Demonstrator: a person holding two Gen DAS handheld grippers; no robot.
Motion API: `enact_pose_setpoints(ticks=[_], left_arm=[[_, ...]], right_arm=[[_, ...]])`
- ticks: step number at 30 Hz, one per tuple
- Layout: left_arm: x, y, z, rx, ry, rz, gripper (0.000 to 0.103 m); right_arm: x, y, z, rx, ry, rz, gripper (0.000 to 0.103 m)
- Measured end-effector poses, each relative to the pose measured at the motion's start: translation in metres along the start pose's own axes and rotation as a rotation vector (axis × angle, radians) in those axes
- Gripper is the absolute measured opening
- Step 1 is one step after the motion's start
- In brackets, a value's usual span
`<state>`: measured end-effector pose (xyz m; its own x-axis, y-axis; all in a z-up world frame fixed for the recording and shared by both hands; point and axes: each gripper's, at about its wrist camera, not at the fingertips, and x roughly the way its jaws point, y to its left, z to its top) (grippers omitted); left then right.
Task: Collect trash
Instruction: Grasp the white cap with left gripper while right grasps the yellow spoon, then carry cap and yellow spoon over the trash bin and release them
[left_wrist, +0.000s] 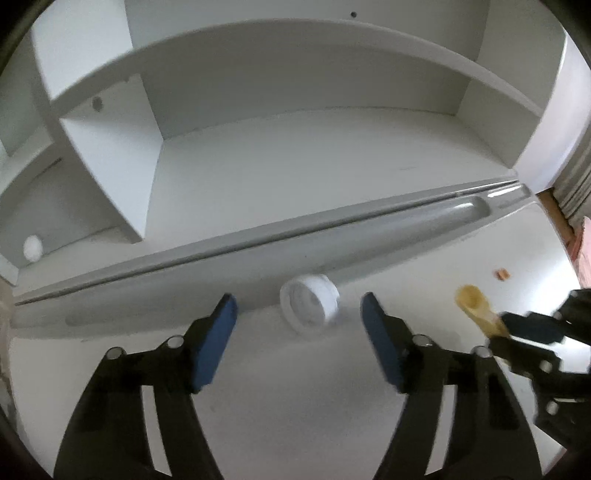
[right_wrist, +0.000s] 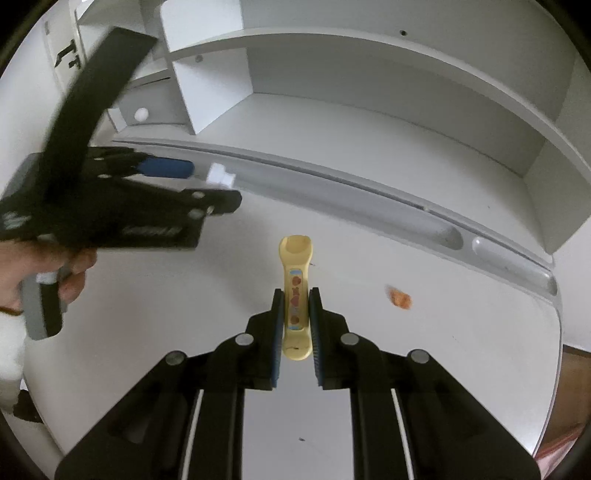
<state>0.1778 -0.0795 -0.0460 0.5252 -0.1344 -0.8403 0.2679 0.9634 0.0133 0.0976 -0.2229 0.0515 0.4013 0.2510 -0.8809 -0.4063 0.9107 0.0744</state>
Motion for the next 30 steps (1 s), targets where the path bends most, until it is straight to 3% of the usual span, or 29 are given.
enact_pose_setpoints(ticks=[1,2,4,19,25,30], left_arm=[[0.001,-0.002,0.002,0.012,-0.003,0.02,0.049],[0.001,-0.002,0.003,0.018,-0.007,0.025,0.029],[-0.001,0.0,0.005,-0.006,0.001,-0.027,0.03],[-0.055,-0.035,-0.01,0.063,-0.067,-0.056,0.029],[-0.088,-0.076,-0.026,0.126,-0.09,-0.107,0.029],[-0.117,-0.157,-0.043,0.259,-0.12,-0.236,0.029]], right_arm=[[0.001,-0.002,-0.001,0.003,0.001,0.001,0.014],[0.001,-0.005,-0.002,0.007,0.0,0.002,0.014],[-0.001,-0.009,-0.004,0.012,-0.004,0.002,0.014],[-0.03,0.001,-0.021,0.022,-0.075,-0.005,0.014],[-0.073,-0.016,-0.06,0.095,-0.131,-0.039,0.014],[-0.141,-0.056,-0.128,0.239,-0.203,-0.104,0.014]])
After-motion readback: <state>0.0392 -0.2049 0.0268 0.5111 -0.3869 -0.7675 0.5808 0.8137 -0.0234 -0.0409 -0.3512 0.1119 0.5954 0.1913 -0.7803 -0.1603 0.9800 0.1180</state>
